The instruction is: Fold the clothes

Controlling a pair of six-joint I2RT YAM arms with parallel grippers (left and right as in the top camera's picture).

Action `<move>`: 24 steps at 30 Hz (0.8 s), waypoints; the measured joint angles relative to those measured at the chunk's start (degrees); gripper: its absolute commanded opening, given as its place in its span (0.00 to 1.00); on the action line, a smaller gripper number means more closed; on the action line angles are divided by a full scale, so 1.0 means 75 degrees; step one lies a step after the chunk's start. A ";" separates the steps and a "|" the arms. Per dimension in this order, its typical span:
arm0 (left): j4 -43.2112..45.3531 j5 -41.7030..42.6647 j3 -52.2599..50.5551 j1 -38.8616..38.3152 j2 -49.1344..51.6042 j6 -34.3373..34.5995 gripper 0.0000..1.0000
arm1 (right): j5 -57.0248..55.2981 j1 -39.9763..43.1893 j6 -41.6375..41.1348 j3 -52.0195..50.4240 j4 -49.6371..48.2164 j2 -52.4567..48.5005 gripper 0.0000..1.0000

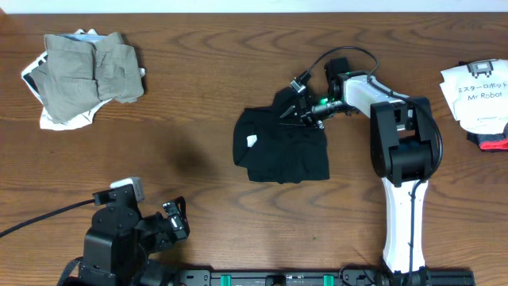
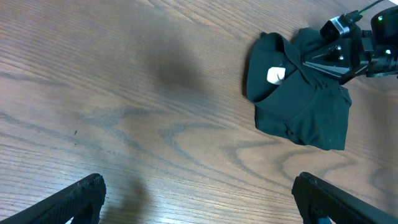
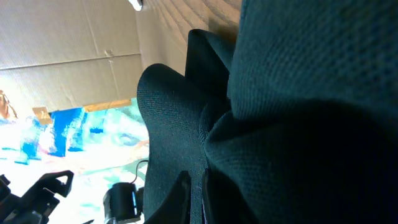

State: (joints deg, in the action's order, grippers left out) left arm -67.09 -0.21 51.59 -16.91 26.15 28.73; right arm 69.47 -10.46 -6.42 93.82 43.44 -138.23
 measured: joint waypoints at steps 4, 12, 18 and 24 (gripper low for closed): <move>0.0000 0.0000 0.0000 0.0000 0.0000 -0.0003 0.98 | -0.0216 0.0128 0.0020 -0.0032 0.0428 0.0428 0.06; 0.0000 0.0000 -0.0012 0.0000 0.0000 0.0000 0.98 | -0.1035 0.0093 0.0160 -0.0032 0.2028 0.3110 0.02; 0.0000 0.0000 -0.0015 0.0000 0.0000 -0.0003 0.98 | -0.1236 -0.0510 0.0831 -0.0280 0.2780 0.3576 0.01; 0.0000 -0.0003 -0.0020 0.0000 0.0000 -0.0003 0.98 | -0.0784 -0.0970 0.0906 -0.2407 0.0632 0.3448 0.02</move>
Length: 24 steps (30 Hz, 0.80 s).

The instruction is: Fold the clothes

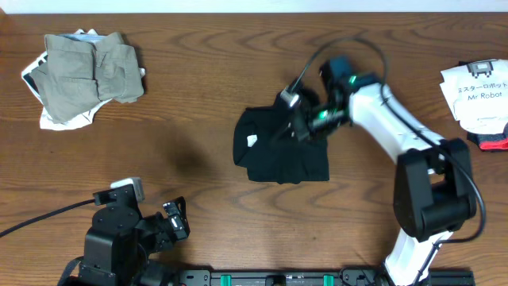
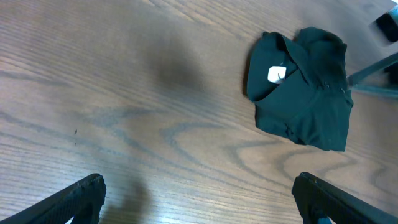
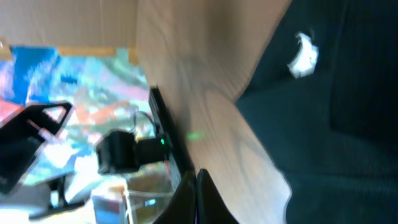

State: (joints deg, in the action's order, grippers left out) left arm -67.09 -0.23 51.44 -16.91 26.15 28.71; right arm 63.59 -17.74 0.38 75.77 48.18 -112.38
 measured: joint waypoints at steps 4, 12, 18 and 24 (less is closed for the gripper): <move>0.0003 -0.0003 -0.0003 0.0000 0.0000 0.0003 0.98 | 0.0402 -0.0032 -0.0603 -0.1687 -0.2690 -0.0096 0.04; 0.0000 0.0000 -0.0006 0.0000 0.0000 0.0003 0.98 | 0.0545 0.0058 -0.2363 -0.3456 -0.4928 -0.0102 0.05; 0.0000 0.0003 -0.0006 0.0000 0.0000 0.0003 0.98 | 0.0096 0.0096 -0.2850 -0.3669 -0.5030 -0.0082 0.14; 0.0000 0.0003 -0.0006 0.0000 0.0000 0.0003 0.98 | -0.0204 0.0096 -0.2608 -0.3733 -0.5202 -0.0052 0.09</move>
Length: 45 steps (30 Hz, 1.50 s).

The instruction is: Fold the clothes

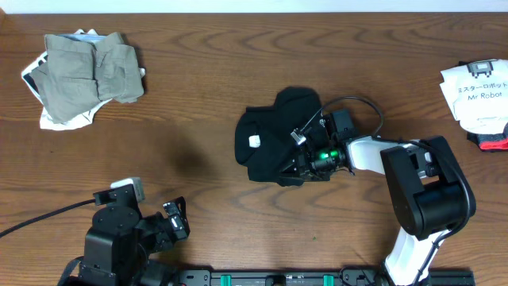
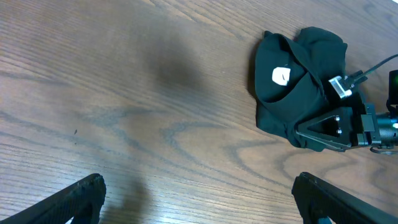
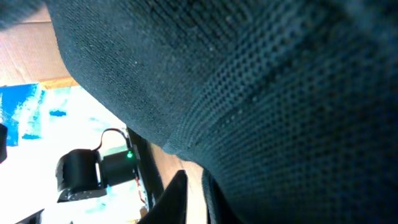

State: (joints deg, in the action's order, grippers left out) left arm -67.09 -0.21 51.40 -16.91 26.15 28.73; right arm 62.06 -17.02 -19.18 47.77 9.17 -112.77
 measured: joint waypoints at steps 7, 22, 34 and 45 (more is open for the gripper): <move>0.0000 -0.0003 0.0000 0.0000 0.0000 0.0000 0.98 | 0.1107 0.0003 -0.0332 -0.0152 -0.2005 0.0128 0.15; 0.0000 0.0000 0.0000 0.0000 0.0000 0.0000 0.98 | 0.1419 -0.0711 -0.1804 -0.0122 -0.3261 0.0664 0.27; 0.0000 -0.0003 0.0000 0.0000 0.0000 0.0000 0.98 | 0.0673 -0.0970 -0.1944 -0.0082 -0.3570 -0.0659 0.22; 0.0000 0.0000 0.0000 0.0000 0.0000 0.0000 0.98 | 0.0364 -0.0994 -0.2256 -0.0108 -0.3535 0.0131 0.25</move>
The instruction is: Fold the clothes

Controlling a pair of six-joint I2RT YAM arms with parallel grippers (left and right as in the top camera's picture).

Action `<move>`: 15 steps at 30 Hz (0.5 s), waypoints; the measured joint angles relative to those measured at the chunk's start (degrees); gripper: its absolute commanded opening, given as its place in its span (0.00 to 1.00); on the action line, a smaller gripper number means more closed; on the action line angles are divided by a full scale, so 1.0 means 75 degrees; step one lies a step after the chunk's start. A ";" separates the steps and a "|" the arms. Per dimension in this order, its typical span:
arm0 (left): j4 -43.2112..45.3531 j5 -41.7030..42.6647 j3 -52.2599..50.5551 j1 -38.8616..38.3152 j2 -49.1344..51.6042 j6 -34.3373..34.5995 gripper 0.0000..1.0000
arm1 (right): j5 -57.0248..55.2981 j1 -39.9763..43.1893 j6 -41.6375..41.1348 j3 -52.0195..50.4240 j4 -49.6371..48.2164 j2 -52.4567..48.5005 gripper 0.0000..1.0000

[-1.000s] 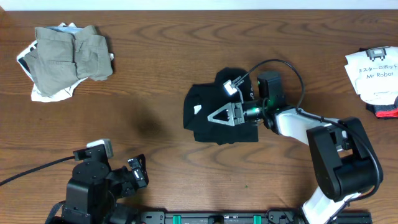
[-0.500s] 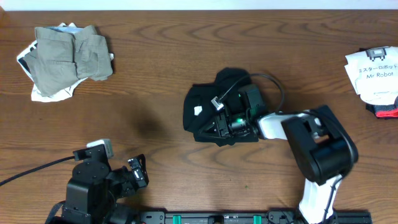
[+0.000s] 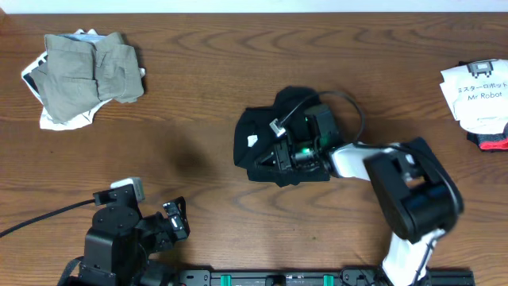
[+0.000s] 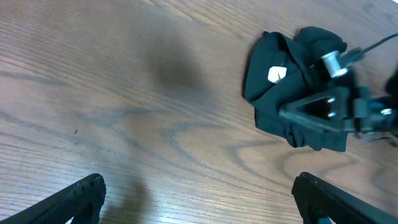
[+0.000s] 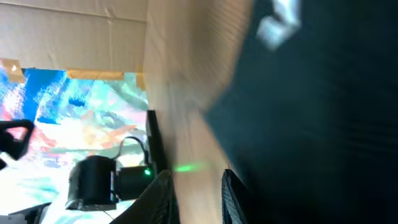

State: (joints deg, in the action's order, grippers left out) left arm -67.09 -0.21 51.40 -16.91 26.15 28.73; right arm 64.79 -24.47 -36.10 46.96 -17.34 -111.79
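Note:
A black shirt [image 3: 270, 123] with a small white label [image 3: 252, 141] lies crumpled and partly folded at the table's middle. It also shows in the left wrist view as the shirt [image 4: 292, 74]. My right gripper [image 3: 264, 158] lies low across the shirt's front half and points left. In its own view the right gripper [image 5: 196, 199] is open by a narrow gap, with bare wood between the fingers and black cloth to the right. My left gripper [image 4: 199, 208] stands wide open over bare wood at the front left, far from the shirt.
A pile of khaki and white clothes [image 3: 83, 71] sits at the back left. A white printed bag [image 3: 476, 91] and a red-and-black item [image 3: 492, 139] lie at the right edge. The left arm's base [image 3: 119, 234] is at the front left.
My right gripper has moved left from the shirt's front right edge to over its front middle. Its fingers were nearly together against cloth and now stand apart. The left arm has not moved.
My right gripper was first pressed into cloth at the shirt's back right corner. Then it stood over the shirt with wood in its view. Then it lay low at the front right edge, and now it is open across the shirt's front middle.

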 measured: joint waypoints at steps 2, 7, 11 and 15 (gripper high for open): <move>0.0000 0.0000 0.0000 0.0000 0.0000 0.0000 0.98 | -0.0026 0.0003 -0.0172 0.0000 0.0000 0.0554 0.25; 0.0000 0.0000 0.0000 0.0000 0.0000 -0.0003 0.98 | 0.0003 0.0300 -0.0697 0.0000 -0.0009 0.1982 0.35; 0.0000 0.0000 0.0000 0.0000 0.0000 0.0000 0.98 | 0.0096 0.1253 -0.0851 0.0009 0.0233 0.2387 0.37; 0.0000 -0.0003 0.0000 0.0000 0.0000 -0.0003 0.98 | 0.0239 0.2159 -0.0525 0.0009 0.0991 0.2259 0.38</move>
State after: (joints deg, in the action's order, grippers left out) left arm -67.09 -0.23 51.40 -16.91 26.15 28.71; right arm 66.59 -8.27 -40.03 47.03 -9.91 -94.85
